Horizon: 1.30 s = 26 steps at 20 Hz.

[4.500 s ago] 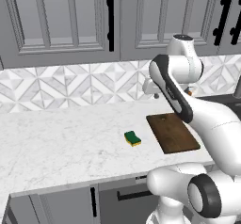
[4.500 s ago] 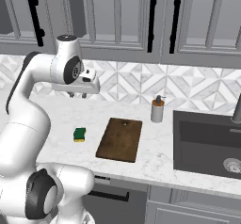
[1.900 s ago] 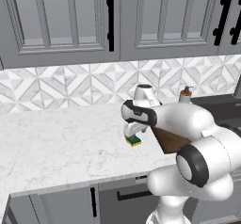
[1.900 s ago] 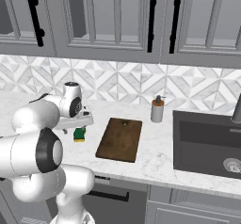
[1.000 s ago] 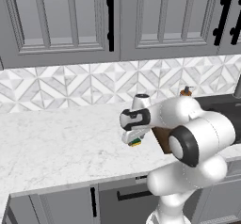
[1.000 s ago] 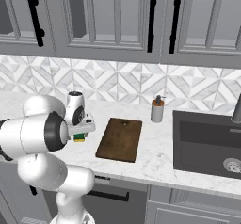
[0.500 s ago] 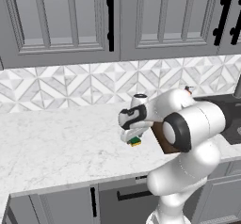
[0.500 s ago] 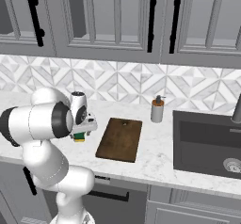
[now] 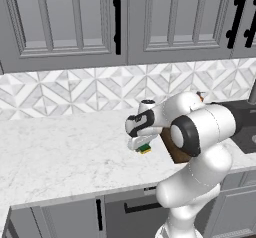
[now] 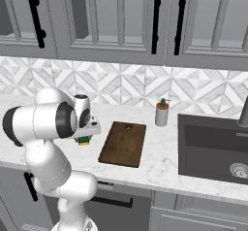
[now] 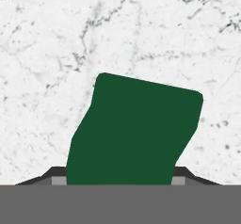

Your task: Pick up the sponge from the counter and clean the cutting board by briefly scrubbing or pressing down on the cutting board. Once finished, release the sponge.

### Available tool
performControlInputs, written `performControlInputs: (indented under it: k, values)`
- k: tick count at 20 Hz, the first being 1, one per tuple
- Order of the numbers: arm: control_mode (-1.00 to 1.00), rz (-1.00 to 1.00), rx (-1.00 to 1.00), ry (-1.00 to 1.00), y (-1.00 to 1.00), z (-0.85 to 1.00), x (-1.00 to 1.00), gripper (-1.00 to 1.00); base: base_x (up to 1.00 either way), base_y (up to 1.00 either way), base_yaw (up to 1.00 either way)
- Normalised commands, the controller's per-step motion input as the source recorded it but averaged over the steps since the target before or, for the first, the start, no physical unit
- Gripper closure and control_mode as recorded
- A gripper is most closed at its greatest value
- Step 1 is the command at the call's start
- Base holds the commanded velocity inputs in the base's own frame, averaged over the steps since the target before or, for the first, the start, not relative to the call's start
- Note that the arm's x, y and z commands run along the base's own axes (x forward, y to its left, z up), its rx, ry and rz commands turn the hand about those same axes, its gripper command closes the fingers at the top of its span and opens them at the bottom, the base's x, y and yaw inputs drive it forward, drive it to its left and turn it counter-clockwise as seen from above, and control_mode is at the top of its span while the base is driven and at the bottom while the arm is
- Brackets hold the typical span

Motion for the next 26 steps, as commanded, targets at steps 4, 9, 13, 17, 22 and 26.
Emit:
performControlInputs:
  k: [4,9,13,17,22,26]
  values:
    - [-1.0,0.0,0.0,0.0,0.0,0.0,0.0,1.0,0.0,0.0,0.0]
    - [-1.0,0.0,0.0,0.0,-0.14,0.05,0.0,1.0,0.0,0.0,0.0]
    - [-1.0,-0.02,0.0,0.0,-0.36,0.05,0.0,1.0,0.0,0.0,0.0]
    - [-1.0,-0.04,0.0,0.0,-0.26,0.0,0.0,1.0,0.0,0.0,0.0]
    - [-1.0,-0.01,0.0,0.0,-0.12,0.01,0.05,1.0,0.0,0.0,0.0]
    - [-1.0,0.0,0.0,0.0,-0.19,0.08,0.26,1.0,0.0,0.0,0.0]
